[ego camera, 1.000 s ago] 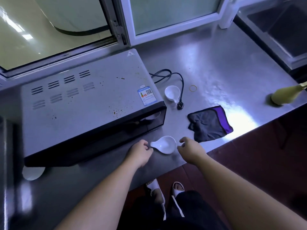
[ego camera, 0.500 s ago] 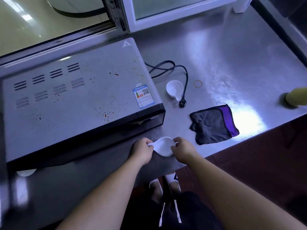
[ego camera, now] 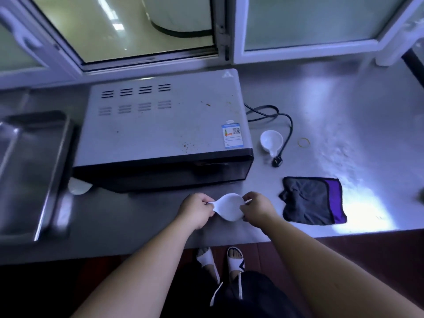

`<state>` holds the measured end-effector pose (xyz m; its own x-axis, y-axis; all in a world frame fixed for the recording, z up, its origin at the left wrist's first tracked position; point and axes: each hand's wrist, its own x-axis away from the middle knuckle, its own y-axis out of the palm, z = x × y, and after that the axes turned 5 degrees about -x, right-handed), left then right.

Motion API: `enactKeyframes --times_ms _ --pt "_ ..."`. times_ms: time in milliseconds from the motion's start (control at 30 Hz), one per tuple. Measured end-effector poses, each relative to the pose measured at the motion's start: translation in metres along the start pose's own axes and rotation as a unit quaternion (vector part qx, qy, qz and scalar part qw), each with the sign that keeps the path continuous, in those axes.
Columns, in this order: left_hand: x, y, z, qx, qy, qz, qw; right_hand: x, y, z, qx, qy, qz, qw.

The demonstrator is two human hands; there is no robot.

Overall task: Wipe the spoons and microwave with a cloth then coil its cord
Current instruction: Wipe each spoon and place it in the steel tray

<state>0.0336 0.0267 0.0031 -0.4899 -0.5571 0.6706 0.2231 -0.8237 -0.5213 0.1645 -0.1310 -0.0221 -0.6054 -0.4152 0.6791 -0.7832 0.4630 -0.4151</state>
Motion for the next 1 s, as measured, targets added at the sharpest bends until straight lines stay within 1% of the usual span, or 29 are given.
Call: enactKeyframes --times_ms 167,333,433,500,667,767,833,1000 --pt "0.024 -0.031 -0.030 0.066 -0.029 0.034 0.997 0.012 0.022 -0.037 0.054 -0.040 -0.029 0.997" --pt "0.047 -0.069 -0.077 0.127 -0.044 0.071 0.988 0.024 0.067 -0.079 0.095 -0.074 -0.065 0.991" --pt "0.061 -0.097 -0.114 0.174 -0.062 0.097 0.978 0.039 0.106 -0.107 0.121 -0.098 -0.081 0.985" --pt "0.070 -0.116 -0.143 0.227 -0.076 0.114 0.964 0.049 0.137 -0.125 0.145 -0.115 -0.095 0.978" --pt "0.093 -0.163 -0.221 0.302 -0.091 0.151 0.937 0.081 0.223 -0.159 0.195 -0.160 -0.107 0.962" --pt "0.105 -0.192 -0.262 0.329 -0.097 0.173 0.923 0.096 0.274 -0.173 0.205 -0.174 -0.111 0.957" --pt "0.112 -0.210 -0.284 0.333 -0.099 0.178 0.921 0.105 0.303 -0.182 0.214 -0.185 -0.113 0.953" --pt "0.124 -0.246 -0.321 0.367 -0.107 0.206 0.901 0.124 0.351 -0.210 0.222 -0.215 -0.122 0.943"
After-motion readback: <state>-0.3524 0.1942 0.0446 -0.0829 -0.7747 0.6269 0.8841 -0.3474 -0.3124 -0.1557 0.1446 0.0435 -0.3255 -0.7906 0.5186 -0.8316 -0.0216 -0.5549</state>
